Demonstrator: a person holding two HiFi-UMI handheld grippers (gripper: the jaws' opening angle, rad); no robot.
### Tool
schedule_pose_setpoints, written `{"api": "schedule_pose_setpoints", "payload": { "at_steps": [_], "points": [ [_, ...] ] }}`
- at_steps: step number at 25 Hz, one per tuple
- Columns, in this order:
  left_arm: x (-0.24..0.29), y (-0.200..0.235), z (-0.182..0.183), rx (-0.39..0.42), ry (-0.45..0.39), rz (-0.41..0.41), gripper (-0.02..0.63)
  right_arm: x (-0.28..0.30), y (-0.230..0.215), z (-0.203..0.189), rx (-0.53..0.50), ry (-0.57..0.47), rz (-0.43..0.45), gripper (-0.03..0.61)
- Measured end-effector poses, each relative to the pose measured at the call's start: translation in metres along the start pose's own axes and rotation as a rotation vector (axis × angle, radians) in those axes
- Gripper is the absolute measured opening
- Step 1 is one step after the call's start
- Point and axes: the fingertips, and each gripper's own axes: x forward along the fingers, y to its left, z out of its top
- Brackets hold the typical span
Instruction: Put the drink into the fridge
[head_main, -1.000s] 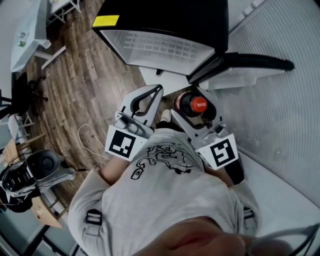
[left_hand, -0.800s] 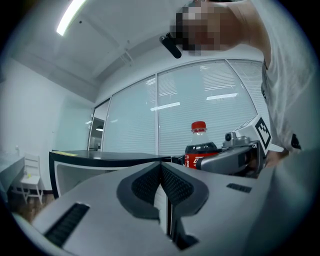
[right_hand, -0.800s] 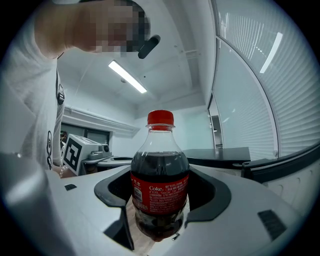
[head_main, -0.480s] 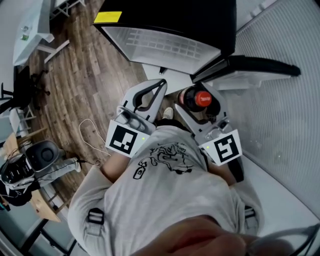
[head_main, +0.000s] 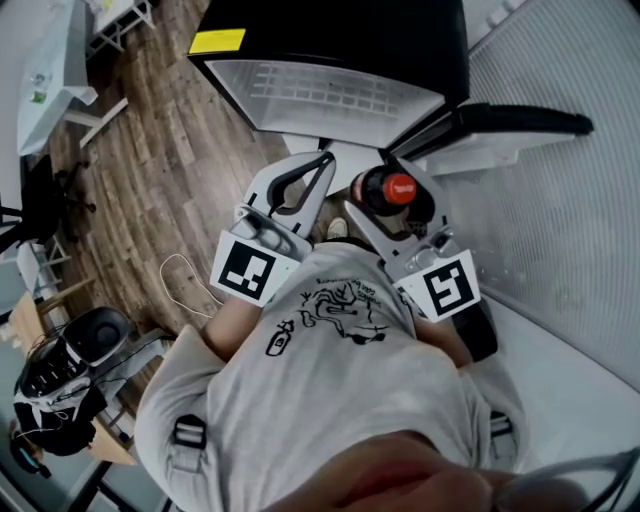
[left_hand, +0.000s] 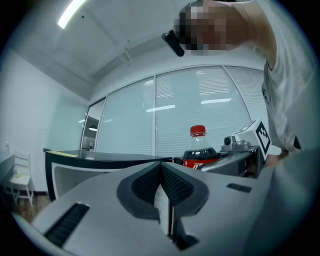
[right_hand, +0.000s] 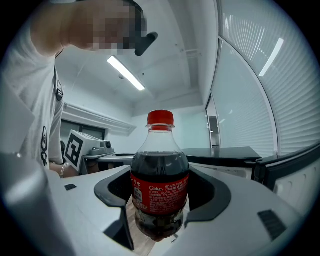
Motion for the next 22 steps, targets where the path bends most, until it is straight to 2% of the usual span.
{"api": "schedule_pose_setpoints", "payload": {
  "at_steps": [11, 22],
  "points": [
    [-0.01, 0.011, -0.019, -0.014, 0.015, -0.087, 0.003, 0.023, 0.01, -0.018, -0.023, -0.007, -0.038, 0.322],
    [-0.003, 0.032, -0.046, 0.022, 0.021, -0.081, 0.003, 0.041, -0.007, -0.047, -0.059, 0.01, -0.073, 0.322]
  ]
}}
